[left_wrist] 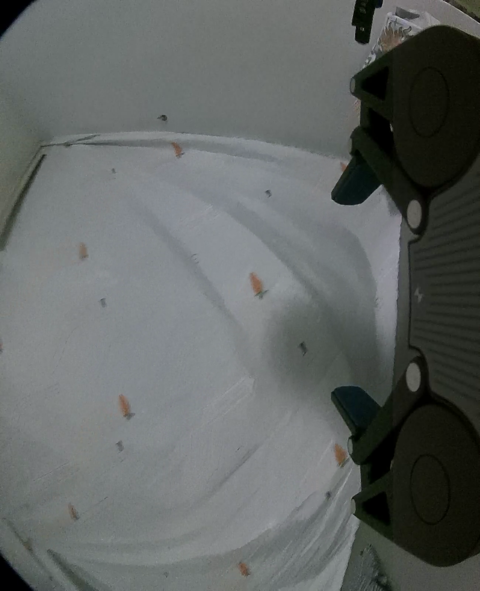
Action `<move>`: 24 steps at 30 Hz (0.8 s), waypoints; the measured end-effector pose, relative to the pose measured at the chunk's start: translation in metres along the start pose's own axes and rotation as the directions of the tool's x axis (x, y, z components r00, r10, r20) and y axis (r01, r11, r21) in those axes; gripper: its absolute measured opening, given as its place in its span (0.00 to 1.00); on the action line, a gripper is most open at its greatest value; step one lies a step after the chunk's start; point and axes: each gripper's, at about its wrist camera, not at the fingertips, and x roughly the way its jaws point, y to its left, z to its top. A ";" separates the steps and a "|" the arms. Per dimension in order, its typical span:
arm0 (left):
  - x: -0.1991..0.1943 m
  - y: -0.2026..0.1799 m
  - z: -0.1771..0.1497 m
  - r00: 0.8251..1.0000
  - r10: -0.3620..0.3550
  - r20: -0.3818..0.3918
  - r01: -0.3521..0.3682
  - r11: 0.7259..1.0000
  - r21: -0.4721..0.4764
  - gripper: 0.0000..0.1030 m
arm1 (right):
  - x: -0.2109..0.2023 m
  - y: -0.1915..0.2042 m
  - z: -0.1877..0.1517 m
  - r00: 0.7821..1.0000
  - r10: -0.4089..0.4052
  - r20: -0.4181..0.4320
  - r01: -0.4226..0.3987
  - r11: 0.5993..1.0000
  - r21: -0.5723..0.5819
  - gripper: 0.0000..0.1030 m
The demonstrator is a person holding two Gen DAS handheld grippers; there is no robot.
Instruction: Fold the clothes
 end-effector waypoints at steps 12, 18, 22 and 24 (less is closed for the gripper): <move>-0.098 0.051 0.002 0.988 0.145 -0.058 -0.141 0.988 0.070 1.00 | -0.099 0.114 -0.043 0.941 0.321 -0.106 -0.327 0.944 -0.049 1.00; -0.142 0.070 -0.008 0.964 0.222 -0.143 -0.209 0.973 0.101 1.00 | -0.146 0.143 -0.067 0.901 0.383 -0.206 -0.401 0.915 -0.051 1.00; -0.165 0.084 -0.019 0.941 0.251 -0.227 -0.239 0.968 0.080 1.00 | -0.177 0.157 -0.090 0.878 0.396 -0.268 -0.429 0.900 -0.078 1.00; -0.177 0.091 -0.026 0.927 0.268 -0.263 -0.255 0.964 0.080 1.00 | -0.190 0.164 -0.100 0.866 0.400 -0.300 -0.445 0.890 -0.098 1.00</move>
